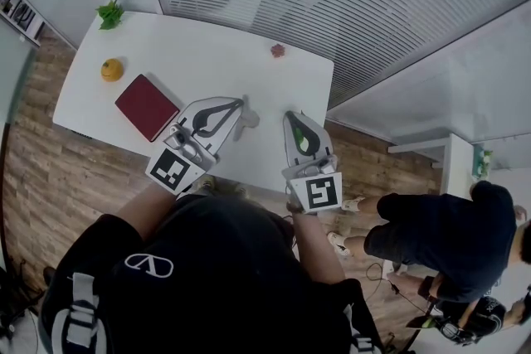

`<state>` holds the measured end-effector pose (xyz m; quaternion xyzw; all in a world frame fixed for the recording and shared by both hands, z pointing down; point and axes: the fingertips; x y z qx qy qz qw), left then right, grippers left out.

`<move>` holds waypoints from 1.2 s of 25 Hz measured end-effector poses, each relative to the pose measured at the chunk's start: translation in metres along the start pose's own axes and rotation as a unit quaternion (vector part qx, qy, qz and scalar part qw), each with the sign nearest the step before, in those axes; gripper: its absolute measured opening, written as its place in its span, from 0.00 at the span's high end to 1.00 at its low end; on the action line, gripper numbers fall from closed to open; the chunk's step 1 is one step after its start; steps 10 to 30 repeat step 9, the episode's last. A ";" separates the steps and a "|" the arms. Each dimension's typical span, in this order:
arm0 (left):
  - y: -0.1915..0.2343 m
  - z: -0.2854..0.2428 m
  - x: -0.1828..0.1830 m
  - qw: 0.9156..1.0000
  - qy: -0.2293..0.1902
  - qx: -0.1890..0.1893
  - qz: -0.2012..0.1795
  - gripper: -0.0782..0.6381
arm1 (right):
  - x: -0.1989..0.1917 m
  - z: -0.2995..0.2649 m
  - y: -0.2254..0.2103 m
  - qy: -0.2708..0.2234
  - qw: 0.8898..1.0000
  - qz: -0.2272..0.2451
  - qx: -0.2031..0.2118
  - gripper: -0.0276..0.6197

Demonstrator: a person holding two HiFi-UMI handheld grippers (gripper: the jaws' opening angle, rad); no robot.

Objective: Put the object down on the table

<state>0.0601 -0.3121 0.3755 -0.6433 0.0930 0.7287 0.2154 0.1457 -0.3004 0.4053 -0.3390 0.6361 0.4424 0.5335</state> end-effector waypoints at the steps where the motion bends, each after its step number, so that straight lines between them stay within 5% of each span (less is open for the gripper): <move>1: 0.000 0.000 0.000 1.000 0.000 0.000 0.001 0.88 | 0.000 0.000 -0.001 -0.001 1.000 -0.003 -0.001 0.95; 30: 0.001 0.001 0.001 1.000 0.002 0.002 0.005 0.88 | 0.003 0.001 -0.001 -0.002 1.000 -0.011 -0.001 0.95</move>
Point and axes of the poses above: the fingertips, and each gripper's own axes: z backward along the fingers, y to its left, x out of its top, and after that the axes turned 4 degrees about -x, right-handed
